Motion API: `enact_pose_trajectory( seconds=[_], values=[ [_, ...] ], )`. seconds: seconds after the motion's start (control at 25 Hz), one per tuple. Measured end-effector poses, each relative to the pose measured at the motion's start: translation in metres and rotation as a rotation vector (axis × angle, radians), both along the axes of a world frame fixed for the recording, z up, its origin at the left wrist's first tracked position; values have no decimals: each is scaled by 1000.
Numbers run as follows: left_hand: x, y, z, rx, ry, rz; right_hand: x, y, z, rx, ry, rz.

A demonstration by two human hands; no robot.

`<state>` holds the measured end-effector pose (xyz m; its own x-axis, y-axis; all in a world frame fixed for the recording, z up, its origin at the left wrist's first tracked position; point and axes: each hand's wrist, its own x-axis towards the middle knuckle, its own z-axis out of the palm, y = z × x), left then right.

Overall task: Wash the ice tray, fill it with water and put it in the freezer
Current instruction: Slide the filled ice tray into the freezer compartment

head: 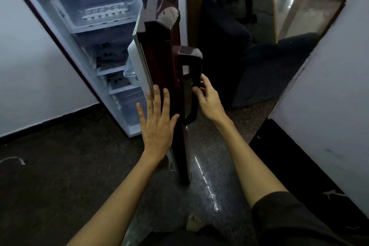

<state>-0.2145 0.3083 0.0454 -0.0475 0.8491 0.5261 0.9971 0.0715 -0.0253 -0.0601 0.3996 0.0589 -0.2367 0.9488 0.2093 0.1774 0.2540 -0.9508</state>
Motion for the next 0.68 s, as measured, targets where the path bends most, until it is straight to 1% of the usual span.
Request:
enact_pose_trajectory(
  seconds=[0.08, 0.2, 0.32, 0.68],
  values=[
    [-19, -6, 2, -2, -50, 61, -22, -3, 0, -13, -13, 42],
    [-46, -13, 9, 38, -43, 162, -53, -3, 1, -15, -13, 109],
    [-73, -13, 12, 19, -130, 222, -82, -3, 6, -8, -3, 156],
    [-154, -11, 4, 12, -264, 388, -172, 13, 13, 20, -28, 241]
  ],
)
